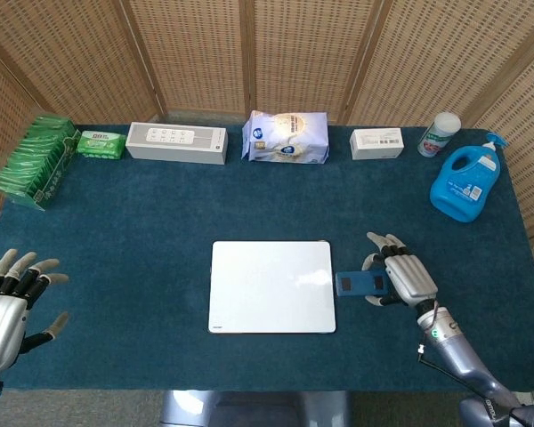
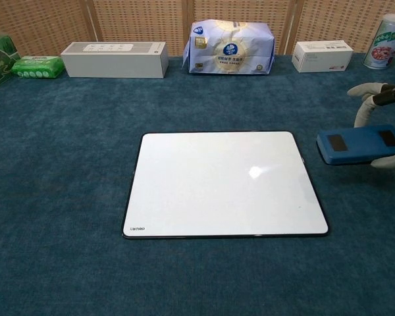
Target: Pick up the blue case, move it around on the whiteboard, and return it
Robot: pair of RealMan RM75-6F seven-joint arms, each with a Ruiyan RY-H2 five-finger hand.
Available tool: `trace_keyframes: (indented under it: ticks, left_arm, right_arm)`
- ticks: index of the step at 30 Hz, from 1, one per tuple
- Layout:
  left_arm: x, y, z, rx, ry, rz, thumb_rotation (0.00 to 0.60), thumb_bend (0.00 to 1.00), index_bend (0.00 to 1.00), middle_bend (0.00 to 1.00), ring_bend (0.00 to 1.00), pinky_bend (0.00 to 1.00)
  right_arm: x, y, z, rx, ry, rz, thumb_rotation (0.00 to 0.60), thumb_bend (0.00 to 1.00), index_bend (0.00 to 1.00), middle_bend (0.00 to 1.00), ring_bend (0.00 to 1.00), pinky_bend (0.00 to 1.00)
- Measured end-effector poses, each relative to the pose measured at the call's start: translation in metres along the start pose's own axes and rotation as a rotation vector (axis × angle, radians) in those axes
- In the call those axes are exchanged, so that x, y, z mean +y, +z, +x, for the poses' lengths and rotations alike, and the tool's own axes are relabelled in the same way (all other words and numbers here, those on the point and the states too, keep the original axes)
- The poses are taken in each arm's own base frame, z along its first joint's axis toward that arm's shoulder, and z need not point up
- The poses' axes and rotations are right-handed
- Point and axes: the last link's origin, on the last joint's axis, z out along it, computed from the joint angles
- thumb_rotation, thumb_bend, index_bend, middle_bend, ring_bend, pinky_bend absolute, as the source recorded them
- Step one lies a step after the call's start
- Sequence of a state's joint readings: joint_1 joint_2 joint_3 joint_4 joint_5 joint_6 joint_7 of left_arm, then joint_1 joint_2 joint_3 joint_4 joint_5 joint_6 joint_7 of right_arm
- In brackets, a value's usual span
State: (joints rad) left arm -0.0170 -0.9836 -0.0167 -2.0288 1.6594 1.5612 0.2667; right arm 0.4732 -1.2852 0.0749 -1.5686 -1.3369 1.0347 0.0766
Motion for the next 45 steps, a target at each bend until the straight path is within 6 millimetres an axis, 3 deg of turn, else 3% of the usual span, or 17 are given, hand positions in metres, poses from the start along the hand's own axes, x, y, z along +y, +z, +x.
trace_keyframes:
  ticks: [14,35,41,45]
  left_arm:
    - [-0.009,-0.004,0.002,-0.002,0.009,0.024,0.6,0.32,0.35,0.26,0.14,0.0]
    - [-0.012,-0.002,0.001,-0.008,0.013,0.035,0.6,0.32,0.35,0.26,0.14,0.0]
    - [-0.011,-0.001,0.0,-0.011,0.013,0.034,0.6,0.32,0.35,0.26,0.14,0.0]
    - [-0.011,0.0,0.0,-0.01,0.014,0.033,0.6,0.32,0.35,0.26,0.14,0.0]
  right_arm:
    - [0.023,0.0,-0.013,-0.032,0.02,-0.077,0.6,0.17,0.77,0.07,0.0,0.0]
    - [0.025,0.02,-0.016,-0.034,0.018,-0.08,0.6,0.18,0.73,0.06,0.0,0.0]
    - [0.027,0.02,-0.016,-0.031,0.015,-0.084,0.6,0.18,0.59,0.03,0.0,0.0]
    - [0.029,0.019,-0.016,-0.024,0.005,-0.089,0.6,0.18,0.37,0.0,0.0,0.0]
